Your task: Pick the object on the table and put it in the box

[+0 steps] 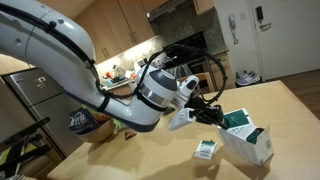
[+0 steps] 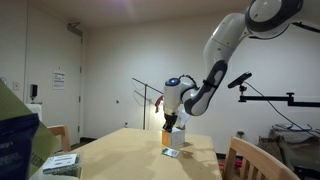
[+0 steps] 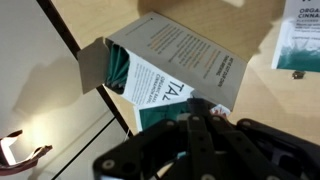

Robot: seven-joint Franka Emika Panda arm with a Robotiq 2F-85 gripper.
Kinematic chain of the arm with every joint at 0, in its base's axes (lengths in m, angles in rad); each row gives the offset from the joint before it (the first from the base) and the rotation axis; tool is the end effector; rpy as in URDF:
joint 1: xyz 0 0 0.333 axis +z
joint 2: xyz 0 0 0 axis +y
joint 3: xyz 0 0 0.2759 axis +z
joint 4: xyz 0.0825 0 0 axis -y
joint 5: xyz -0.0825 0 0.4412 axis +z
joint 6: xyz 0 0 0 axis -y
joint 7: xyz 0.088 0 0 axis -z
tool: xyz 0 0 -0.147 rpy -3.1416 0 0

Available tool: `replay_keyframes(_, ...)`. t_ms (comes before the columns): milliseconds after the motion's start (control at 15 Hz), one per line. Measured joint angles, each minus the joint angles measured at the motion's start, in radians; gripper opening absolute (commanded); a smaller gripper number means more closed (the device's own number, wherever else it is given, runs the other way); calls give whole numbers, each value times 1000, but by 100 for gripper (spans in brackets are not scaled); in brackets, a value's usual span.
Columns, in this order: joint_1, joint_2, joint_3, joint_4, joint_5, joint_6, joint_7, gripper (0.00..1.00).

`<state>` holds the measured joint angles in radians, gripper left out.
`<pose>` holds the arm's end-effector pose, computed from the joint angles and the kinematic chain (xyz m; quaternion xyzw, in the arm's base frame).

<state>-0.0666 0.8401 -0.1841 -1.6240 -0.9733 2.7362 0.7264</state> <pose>0.7034 -0.1563 0.0456 0.9484 -0.0138 0.1725 0.2657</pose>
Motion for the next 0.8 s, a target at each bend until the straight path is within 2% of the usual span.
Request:
replay_keyframes(333,69,-1,-47,-13,14,-2,2,1)
replay_keyframes(800,76,0,-55,-12,19,-1,2,1)
